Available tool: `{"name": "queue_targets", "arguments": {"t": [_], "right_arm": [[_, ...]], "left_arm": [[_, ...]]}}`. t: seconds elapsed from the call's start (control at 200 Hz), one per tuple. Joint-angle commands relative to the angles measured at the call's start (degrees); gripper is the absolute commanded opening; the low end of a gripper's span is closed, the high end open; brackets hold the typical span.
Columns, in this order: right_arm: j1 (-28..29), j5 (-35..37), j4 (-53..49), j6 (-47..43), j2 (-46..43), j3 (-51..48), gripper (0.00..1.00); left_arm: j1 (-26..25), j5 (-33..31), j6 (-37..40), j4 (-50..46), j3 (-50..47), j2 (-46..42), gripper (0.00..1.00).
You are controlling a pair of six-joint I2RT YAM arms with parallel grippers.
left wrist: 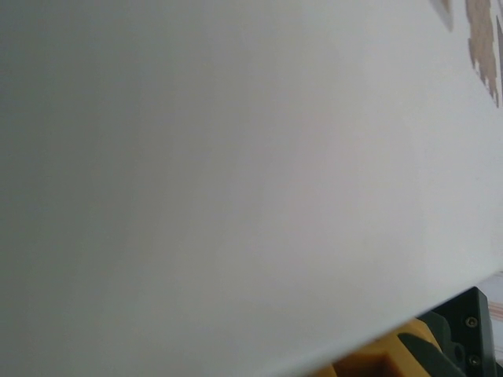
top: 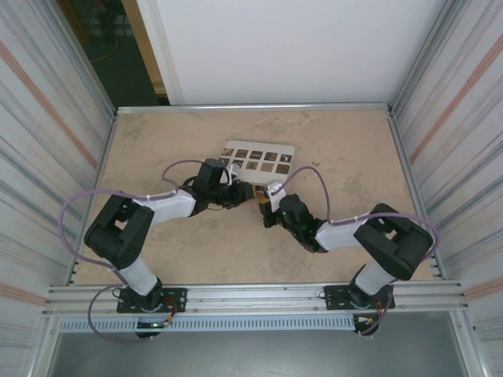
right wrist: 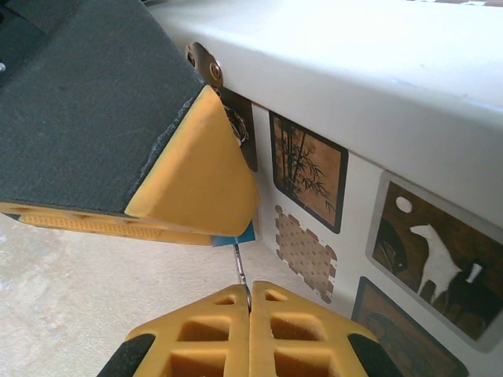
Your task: Unlock the padlock with the key
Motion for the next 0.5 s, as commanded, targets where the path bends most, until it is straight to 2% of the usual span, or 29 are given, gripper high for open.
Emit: {"name": "queue_targets", "arguments": {"t": [0.0,0.286,0.496], "right_arm": [[-1.0,1.1,6.1,-3.1,0.7,3.7,0.0],[-1.6,2.9,8.4,-4.5,3.3,4.5,0.0],[-1.6,0.5,8.0,-3.4,2.3,5.2,0.0]], "left_arm": [[-1.9,7.9,-0.9,-1.0,1.3,-1.3,0.05],[-1.8,8.5,-1.0,-0.9,1.2,-1.3,0.05],[-1.9,8.8,-1.0,-1.1,1.1,-0.9,0.05]]}}
